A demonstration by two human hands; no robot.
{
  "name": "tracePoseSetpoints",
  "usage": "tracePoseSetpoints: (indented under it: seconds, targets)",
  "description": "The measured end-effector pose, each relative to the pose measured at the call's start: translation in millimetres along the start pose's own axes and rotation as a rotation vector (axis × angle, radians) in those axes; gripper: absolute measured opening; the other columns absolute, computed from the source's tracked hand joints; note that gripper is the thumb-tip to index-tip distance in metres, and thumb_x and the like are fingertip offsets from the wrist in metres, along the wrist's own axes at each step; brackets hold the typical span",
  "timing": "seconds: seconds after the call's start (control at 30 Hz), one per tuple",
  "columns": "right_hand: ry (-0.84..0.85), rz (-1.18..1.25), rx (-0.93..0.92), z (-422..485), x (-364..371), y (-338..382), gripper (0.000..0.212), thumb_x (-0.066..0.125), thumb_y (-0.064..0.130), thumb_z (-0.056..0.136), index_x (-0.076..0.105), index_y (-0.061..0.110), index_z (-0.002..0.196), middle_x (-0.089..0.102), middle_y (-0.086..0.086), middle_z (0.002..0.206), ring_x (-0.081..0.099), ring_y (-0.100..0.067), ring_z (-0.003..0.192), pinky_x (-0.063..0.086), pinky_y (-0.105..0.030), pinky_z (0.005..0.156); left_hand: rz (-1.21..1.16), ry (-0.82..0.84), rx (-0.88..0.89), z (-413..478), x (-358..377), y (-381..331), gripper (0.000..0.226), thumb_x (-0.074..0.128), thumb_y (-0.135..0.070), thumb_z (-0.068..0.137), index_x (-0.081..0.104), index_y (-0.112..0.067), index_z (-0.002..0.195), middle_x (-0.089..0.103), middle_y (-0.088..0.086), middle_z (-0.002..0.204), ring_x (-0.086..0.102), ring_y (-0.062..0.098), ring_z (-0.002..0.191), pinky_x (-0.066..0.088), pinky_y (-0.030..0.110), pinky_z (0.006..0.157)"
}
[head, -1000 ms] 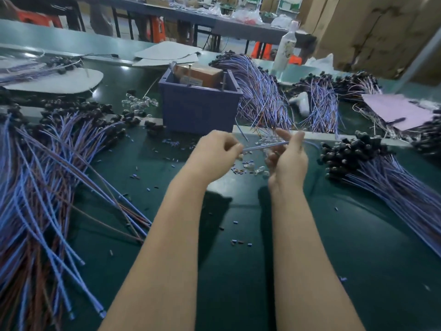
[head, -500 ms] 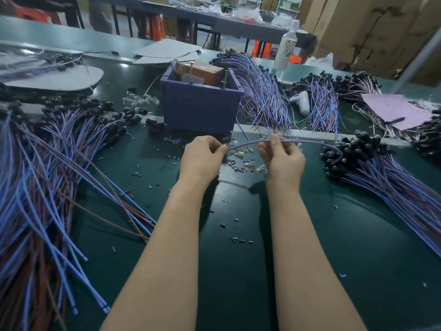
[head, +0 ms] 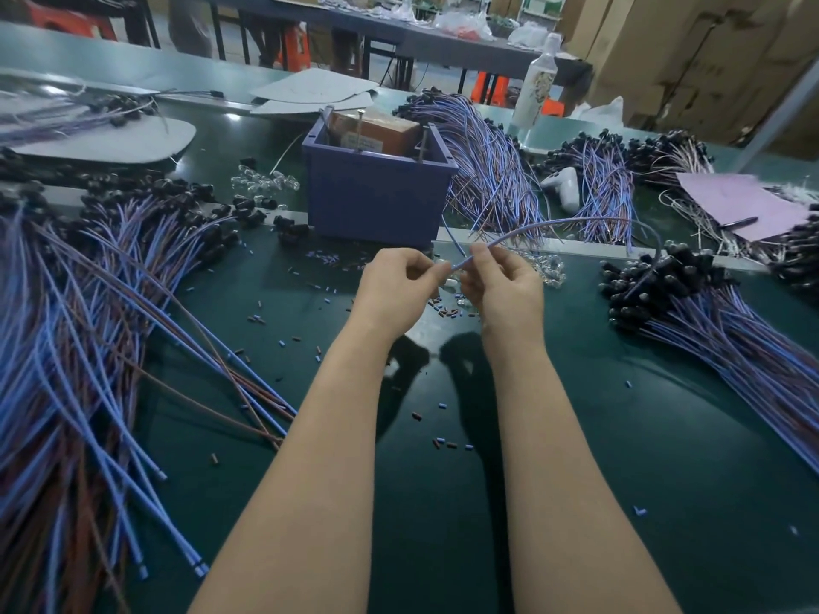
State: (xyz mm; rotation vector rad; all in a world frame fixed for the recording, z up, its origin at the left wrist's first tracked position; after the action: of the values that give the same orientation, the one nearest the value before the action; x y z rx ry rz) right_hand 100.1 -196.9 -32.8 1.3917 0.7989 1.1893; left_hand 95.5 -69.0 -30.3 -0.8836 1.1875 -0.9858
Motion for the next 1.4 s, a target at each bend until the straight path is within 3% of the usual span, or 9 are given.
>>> tracePoseSetpoints:
  seconds: [0.33,0.53,0.67,0.77,0.87,0.97,1.17,1.23,1.4]
  targets:
    - [-0.283,0.367,0.028,4.2,-21.7,-0.4,0.014,0.057,0.004,0.092,0.053,0.01,0.08,0.058,-0.005,0.071,0.058,-0.002,0.047,0.053,-0.015,0.056,0.01,-0.085,-0.081,0.8,-10.7,5.2,0.028,0.059,-0.031,0.093,0.062,-0.019,0.068,0.062,-0.006,0.062,0.052,0.005,0.059,0.039,0.024,0.065]
    - [-0.153,0.511,0.156,-0.9,-3.5,-5.0,0.016,0.056,0.002,0.092,0.053,0.007,0.078,0.068,-0.001,0.059,0.067,-0.009,0.058,0.057,-0.018,0.061,0.215,-0.244,-0.115,-0.7,-12.3,6.5,0.025,0.054,-0.019,0.092,0.066,-0.021,0.113,0.046,0.006,0.136,0.041,0.026,0.125,0.034,0.032,0.106]
    - [-0.064,0.556,0.28,-5.0,10.8,-7.8,0.018,0.061,0.006,0.09,0.057,0.013,0.074,0.066,0.003,0.058,0.062,-0.007,0.056,0.052,-0.017,0.059,-0.104,-0.069,-0.008,-2.4,4.9,-4.9,0.02,0.058,-0.025,0.093,0.069,-0.012,0.105,0.067,0.003,0.104,0.061,0.012,0.097,0.048,0.019,0.088]
    - [0.004,0.465,0.341,-12.2,22.1,-13.0,0.018,0.061,0.008,0.089,0.06,0.016,0.074,0.066,0.004,0.063,0.055,-0.009,0.061,0.041,-0.021,0.062,-0.359,-0.001,-0.029,-4.1,17.6,-9.3,0.018,0.053,-0.017,0.096,0.067,-0.007,0.102,0.067,0.004,0.092,0.059,0.006,0.077,0.048,0.013,0.071]
    - [0.083,0.254,0.28,-19.6,32.0,-8.1,0.017,0.058,0.01,0.092,0.061,0.013,0.076,0.062,-0.002,0.067,0.052,-0.008,0.053,0.041,-0.017,0.052,-0.523,-0.172,-0.124,-0.6,13.1,-2.5,0.02,0.051,-0.013,0.097,0.064,-0.011,0.082,0.064,0.006,0.078,0.057,0.015,0.071,0.05,0.03,0.072]
    - [0.306,-0.192,0.151,-29.2,39.5,4.4,0.027,0.054,0.018,0.096,0.063,0.007,0.072,0.056,-0.001,0.059,0.046,-0.008,0.047,0.039,-0.016,0.047,-0.762,-0.358,-0.22,1.7,-2.4,6.3,0.026,0.05,-0.012,0.097,0.057,-0.014,0.073,0.058,0.0,0.063,0.053,0.01,0.051,0.044,0.021,0.047]
    - [0.155,-0.615,-0.496,-33.8,35.0,45.3,0.02,0.053,0.024,0.096,0.068,0.012,0.1,0.069,0.003,0.087,0.062,-0.009,0.082,0.048,-0.02,0.076,-0.778,-0.644,-0.262,2.8,-29.2,22.1,0.025,0.043,-0.016,0.1,0.052,-0.015,0.076,0.057,-0.004,0.066,0.054,0.004,0.056,0.044,0.017,0.055]
    - [0.245,-0.865,-0.448,-30.4,34.3,33.1,0.027,0.051,0.025,0.097,0.065,0.01,0.115,0.068,-0.003,0.108,0.059,-0.016,0.102,0.041,-0.021,0.089,-0.768,-0.642,-0.255,2.6,-27.9,20.8,0.027,0.042,-0.016,0.1,0.053,-0.015,0.075,0.056,-0.004,0.065,0.052,0.005,0.057,0.044,0.017,0.055]
    - [0.333,-0.957,-0.348,-27.3,36.7,10.7,0.023,0.051,0.024,0.097,0.069,0.011,0.099,0.07,-0.008,0.088,0.06,-0.023,0.083,0.044,-0.033,0.076,-0.893,-0.585,-0.245,4.0,-24.8,17.8,0.023,0.047,-0.018,0.1,0.055,-0.013,0.079,0.059,-0.002,0.071,0.058,0.003,0.06,0.052,0.015,0.06]
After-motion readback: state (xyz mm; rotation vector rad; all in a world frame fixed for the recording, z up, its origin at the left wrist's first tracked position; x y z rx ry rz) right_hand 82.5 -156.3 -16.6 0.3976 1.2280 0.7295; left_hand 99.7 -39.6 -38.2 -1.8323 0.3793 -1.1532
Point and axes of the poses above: each hand's wrist, its own z-axis towards the middle knuckle, its own x-axis out of the palm, y = z × x, the point moved 4 cm from there along z, towards the middle knuckle
